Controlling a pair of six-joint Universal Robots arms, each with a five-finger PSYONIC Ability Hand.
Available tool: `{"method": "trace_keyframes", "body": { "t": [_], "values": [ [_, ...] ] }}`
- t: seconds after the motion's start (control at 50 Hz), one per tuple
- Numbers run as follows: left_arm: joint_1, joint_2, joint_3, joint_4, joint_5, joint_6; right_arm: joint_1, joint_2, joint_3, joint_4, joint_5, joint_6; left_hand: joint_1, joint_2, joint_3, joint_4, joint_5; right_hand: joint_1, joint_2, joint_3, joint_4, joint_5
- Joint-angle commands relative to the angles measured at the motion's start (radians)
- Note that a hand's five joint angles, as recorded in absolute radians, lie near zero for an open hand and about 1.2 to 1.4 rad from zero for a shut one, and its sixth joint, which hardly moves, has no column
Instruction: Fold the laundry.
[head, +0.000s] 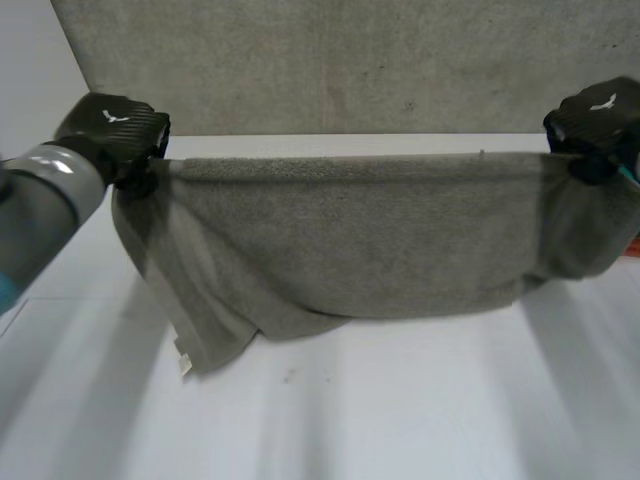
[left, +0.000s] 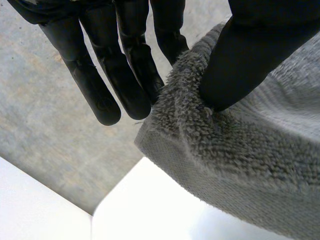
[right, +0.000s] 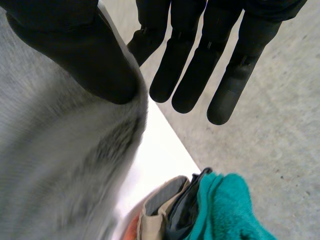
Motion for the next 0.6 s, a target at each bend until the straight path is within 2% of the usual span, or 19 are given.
{"method": "trace_keyframes", "body": {
  "t": [0.02,0.06,0.08,0.1,0.16,0.18,0.24,0.32,0.4,0.54,0.6],
  "values": [
    [-0.002,-0.215,0.268,0.313,0.005,0.043,0.075,0.154,-0.16,-0.279,0.056,0.089,0.231,0.2,0.204,0.196,0.244,0.252,0.221,0.209,0.199,0.208],
    [0.0,-0.226,0.317,0.405,0.01,0.046,0.075,0.157,-0.189,-0.437,0.073,0.161,0.231,0.2,0.204,0.196,0.244,0.252,0.221,0.209,0.199,0.208],
    [0.006,-0.227,0.34,0.463,0.011,0.041,0.074,0.154,-0.204,-0.594,0.103,0.222,0.231,0.2,0.204,0.196,0.244,0.252,0.221,0.209,0.199,0.208],
    [0.013,-0.226,0.369,0.581,0.011,0.032,0.074,0.152,-0.208,-0.661,0.122,0.249,0.231,0.2,0.204,0.196,0.244,0.252,0.221,0.209,0.199,0.208],
    [0.018,-0.223,0.385,0.741,0.005,0.009,0.078,0.143,-0.221,-0.921,0.205,0.324,0.231,0.2,0.204,0.196,0.244,0.252,0.221,0.209,0.199,0.208],
    [0.018,-0.221,0.391,0.819,0.001,-0.008,0.08,0.14,-0.221,-0.936,0.214,0.329,0.231,0.2,0.204,0.196,0.244,0.252,0.221,0.209,0.199,0.208],
    [0.01,-0.221,0.384,0.841,-0.001,-0.02,0.083,0.143,-0.244,-0.953,0.217,0.333,0.231,0.2,0.204,0.196,0.244,0.252,0.221,0.209,0.199,0.208],
    [0.013,-0.218,0.344,0.758,-0.002,-0.034,0.087,0.152,-0.237,-0.926,0.193,0.335,0.231,0.2,0.204,0.196,0.244,0.252,0.221,0.209,0.199,0.208],
    [0.016,-0.194,0.214,0.685,0.002,-0.055,0.086,0.159,-0.175,-0.9,0.153,0.339,0.231,0.2,0.204,0.196,0.244,0.252,0.221,0.209,0.199,0.208],
    [0.016,-0.194,0.011,0.672,0.008,-0.054,0.083,0.201,-0.016,-0.826,0.053,0.336,0.231,0.2,0.204,0.196,0.244,0.252,0.221,0.209,0.199,0.208],
    [0.019,-0.2,-0.093,0.669,0.01,-0.049,0.084,0.234,0.039,-0.789,0.039,0.327,0.231,0.2,0.204,0.196,0.244,0.252,0.221,0.209,0.199,0.208]
  ]
}}
